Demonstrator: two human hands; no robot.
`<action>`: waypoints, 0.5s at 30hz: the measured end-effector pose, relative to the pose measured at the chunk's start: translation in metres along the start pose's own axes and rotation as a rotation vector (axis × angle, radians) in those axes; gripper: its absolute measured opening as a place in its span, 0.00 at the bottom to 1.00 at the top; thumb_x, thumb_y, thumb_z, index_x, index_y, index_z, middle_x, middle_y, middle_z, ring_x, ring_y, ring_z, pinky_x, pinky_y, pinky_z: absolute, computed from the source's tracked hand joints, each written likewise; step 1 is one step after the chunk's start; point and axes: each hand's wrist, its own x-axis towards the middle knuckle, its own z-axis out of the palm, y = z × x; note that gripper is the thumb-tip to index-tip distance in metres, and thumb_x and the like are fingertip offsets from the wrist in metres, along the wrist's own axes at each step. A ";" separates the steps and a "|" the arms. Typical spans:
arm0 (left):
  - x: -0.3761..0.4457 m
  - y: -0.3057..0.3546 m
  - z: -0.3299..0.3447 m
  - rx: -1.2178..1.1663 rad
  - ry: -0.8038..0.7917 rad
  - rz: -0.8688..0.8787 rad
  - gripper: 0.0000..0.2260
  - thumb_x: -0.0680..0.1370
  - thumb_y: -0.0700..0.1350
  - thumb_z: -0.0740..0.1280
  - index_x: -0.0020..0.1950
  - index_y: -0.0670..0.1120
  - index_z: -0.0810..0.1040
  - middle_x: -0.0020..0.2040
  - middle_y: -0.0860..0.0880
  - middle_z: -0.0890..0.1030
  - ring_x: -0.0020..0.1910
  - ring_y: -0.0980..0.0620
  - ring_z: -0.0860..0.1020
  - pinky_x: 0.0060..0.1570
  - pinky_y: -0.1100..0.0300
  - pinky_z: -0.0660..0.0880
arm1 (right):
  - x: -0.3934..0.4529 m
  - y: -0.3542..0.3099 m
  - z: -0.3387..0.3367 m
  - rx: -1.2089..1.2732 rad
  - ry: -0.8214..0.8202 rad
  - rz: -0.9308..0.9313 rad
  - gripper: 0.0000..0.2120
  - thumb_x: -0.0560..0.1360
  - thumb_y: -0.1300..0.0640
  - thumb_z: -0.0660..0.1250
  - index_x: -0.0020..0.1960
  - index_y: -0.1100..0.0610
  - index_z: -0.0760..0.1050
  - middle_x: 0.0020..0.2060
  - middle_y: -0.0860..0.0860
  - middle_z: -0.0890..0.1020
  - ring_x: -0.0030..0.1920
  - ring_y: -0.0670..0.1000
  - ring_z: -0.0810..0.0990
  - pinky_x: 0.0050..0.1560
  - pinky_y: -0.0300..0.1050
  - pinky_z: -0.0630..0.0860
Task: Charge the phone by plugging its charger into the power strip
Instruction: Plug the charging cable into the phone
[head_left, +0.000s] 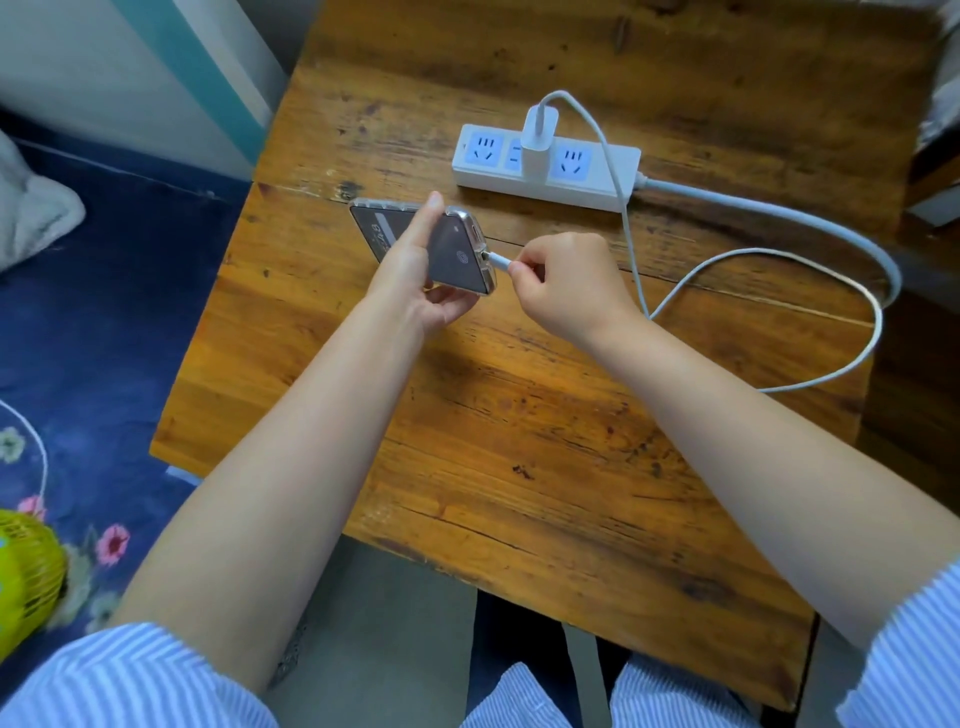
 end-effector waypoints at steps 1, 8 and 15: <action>0.000 0.000 0.000 -0.005 0.000 0.000 0.32 0.67 0.53 0.74 0.64 0.44 0.64 0.54 0.40 0.76 0.48 0.41 0.78 0.36 0.45 0.81 | 0.001 0.000 0.000 -0.004 0.003 0.002 0.12 0.75 0.60 0.59 0.44 0.63 0.80 0.38 0.61 0.83 0.37 0.53 0.72 0.37 0.43 0.65; 0.004 -0.002 0.000 0.012 0.011 0.012 0.31 0.67 0.53 0.74 0.64 0.44 0.65 0.53 0.40 0.77 0.47 0.43 0.77 0.39 0.46 0.81 | 0.001 -0.004 -0.001 -0.033 -0.037 0.035 0.11 0.74 0.59 0.60 0.42 0.62 0.80 0.33 0.56 0.77 0.35 0.54 0.72 0.35 0.43 0.65; 0.009 -0.007 -0.003 0.026 -0.024 0.023 0.22 0.68 0.51 0.74 0.54 0.44 0.68 0.48 0.41 0.77 0.46 0.43 0.77 0.44 0.46 0.81 | 0.003 -0.007 0.002 -0.052 -0.070 0.090 0.11 0.74 0.60 0.60 0.41 0.63 0.79 0.33 0.56 0.76 0.37 0.56 0.73 0.37 0.44 0.67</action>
